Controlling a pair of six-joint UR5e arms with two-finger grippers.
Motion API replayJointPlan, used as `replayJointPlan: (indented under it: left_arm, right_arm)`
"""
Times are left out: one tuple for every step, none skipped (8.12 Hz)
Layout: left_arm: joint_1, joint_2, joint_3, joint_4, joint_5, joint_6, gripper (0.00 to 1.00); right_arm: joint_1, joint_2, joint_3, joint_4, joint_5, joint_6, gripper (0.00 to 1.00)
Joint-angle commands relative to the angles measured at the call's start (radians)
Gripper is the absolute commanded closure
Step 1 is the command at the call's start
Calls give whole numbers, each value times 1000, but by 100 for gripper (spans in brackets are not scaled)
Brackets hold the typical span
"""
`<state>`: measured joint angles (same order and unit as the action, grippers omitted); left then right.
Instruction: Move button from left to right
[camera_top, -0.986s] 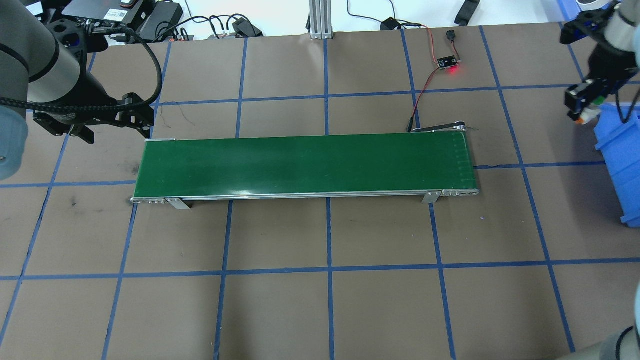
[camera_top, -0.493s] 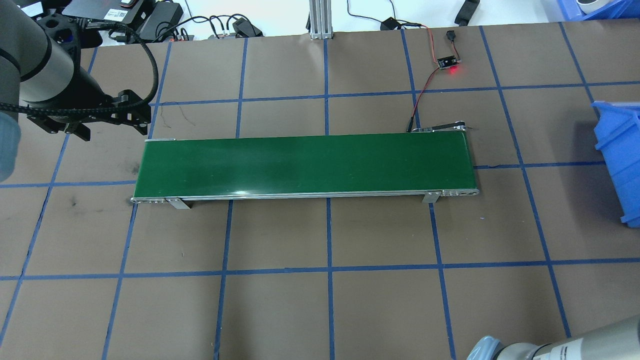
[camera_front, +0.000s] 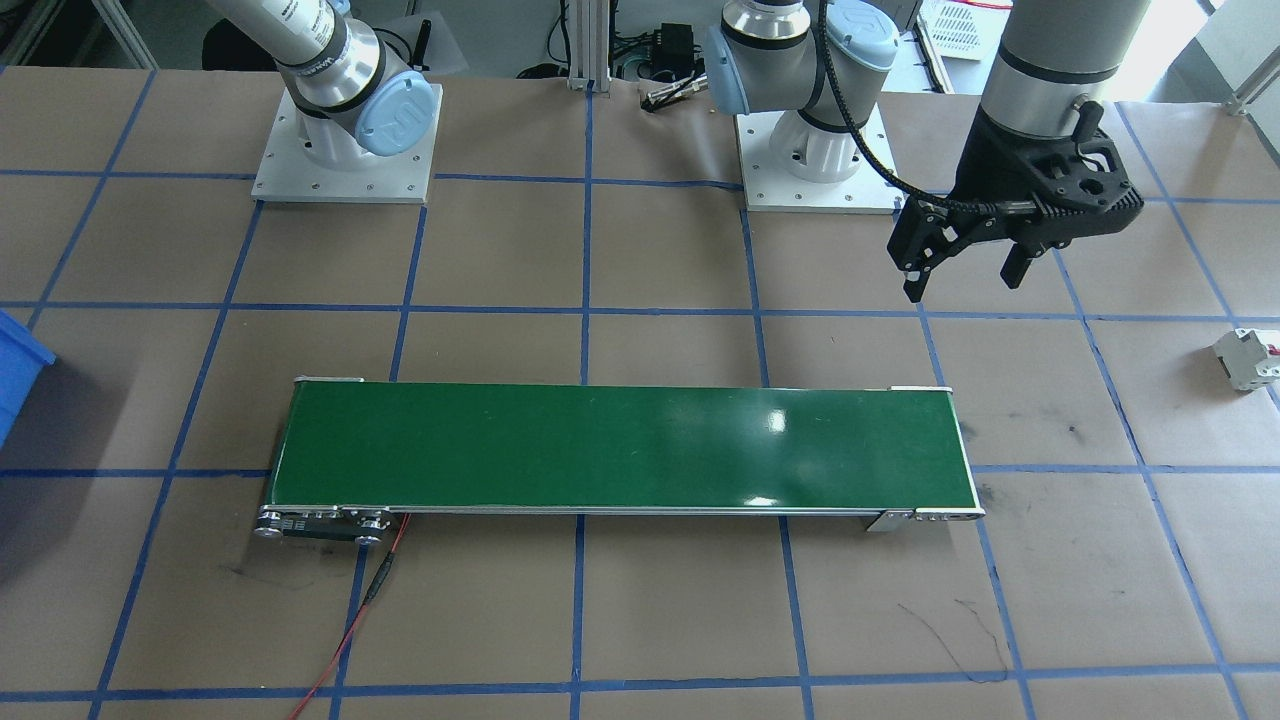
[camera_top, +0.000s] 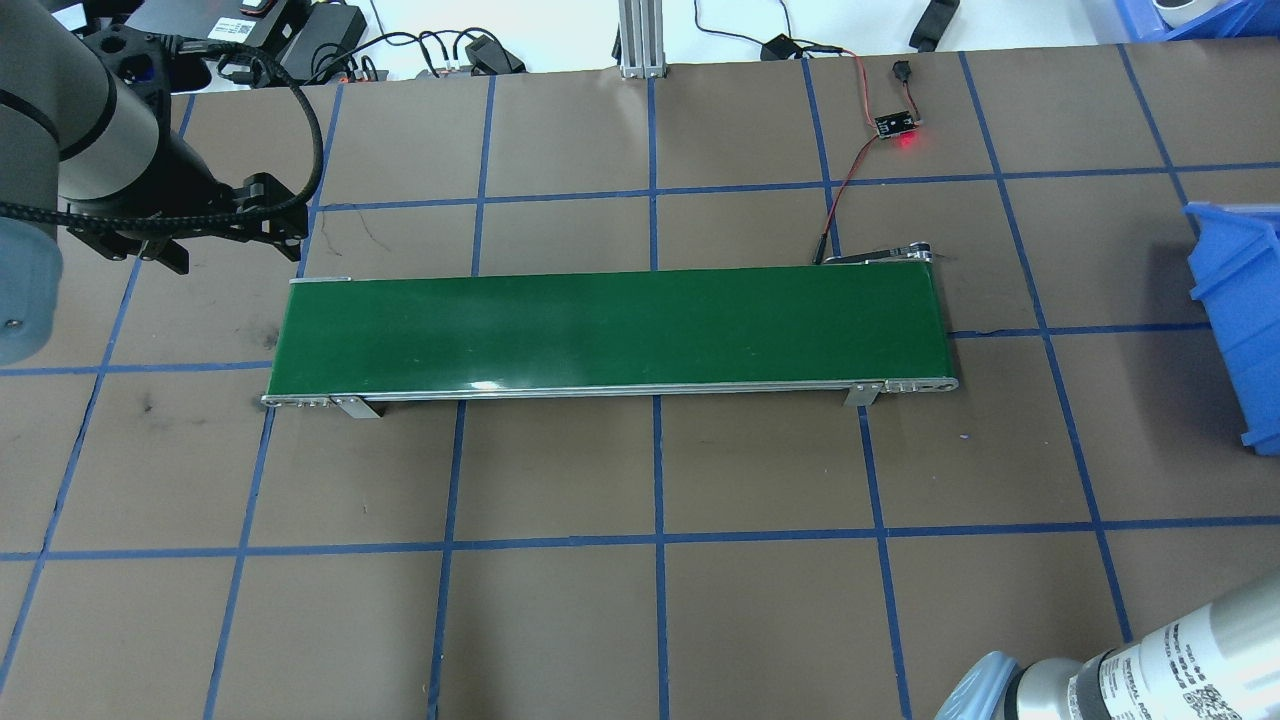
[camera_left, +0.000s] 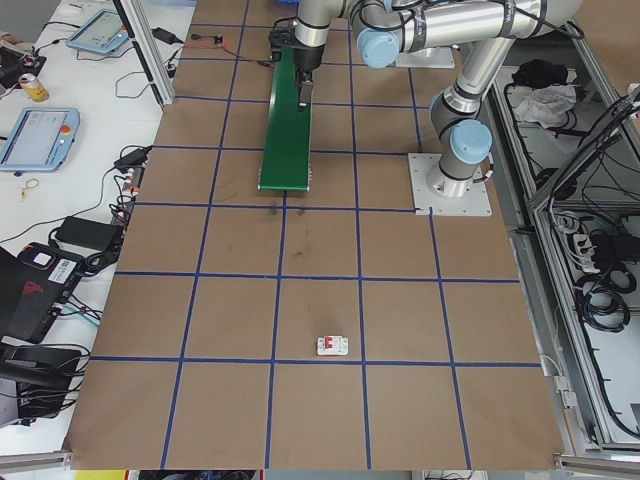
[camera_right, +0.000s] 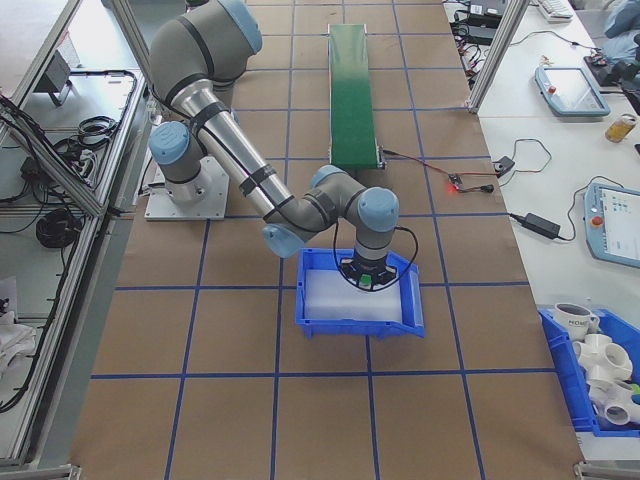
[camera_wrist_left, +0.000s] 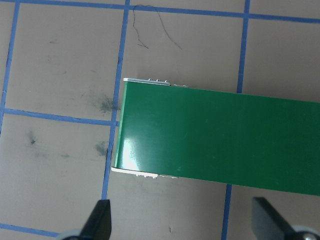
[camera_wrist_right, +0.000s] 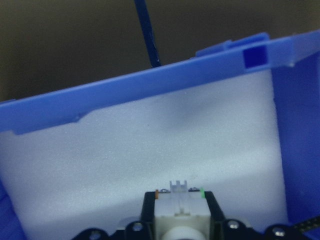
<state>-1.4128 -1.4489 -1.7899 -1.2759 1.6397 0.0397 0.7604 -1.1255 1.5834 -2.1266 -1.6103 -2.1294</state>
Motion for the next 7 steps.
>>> replayJointPlan:
  left_arm:
    - [0, -7, -11, 3, -4, -7, 0]
    - [0, -24, -11, 4, -3, -7, 0]
    - [9, -37, -5, 39, -3, -3, 0]
    - [8, -68, -5, 80, 6, 11, 0]
    - [8, -82, -3, 78, 6, 11, 0]
    - [9, -88, -9, 79, 0, 11, 0]
    - [9, -90, -5, 78, 2, 11, 0]
  right_arm:
    - [-6, 93, 27, -81, 10, -67, 54]
    - [-6, 87, 41, -81, 9, -67, 18]
    - [-6, 81, 41, -79, 6, -67, 0]
    - [-7, 66, 41, -69, -9, -64, 0]
    - [-7, 26, 41, -64, -8, -52, 0]
    - [-7, -34, 41, -38, 0, -43, 0]
    - [-7, -110, 41, 52, 6, -3, 0]
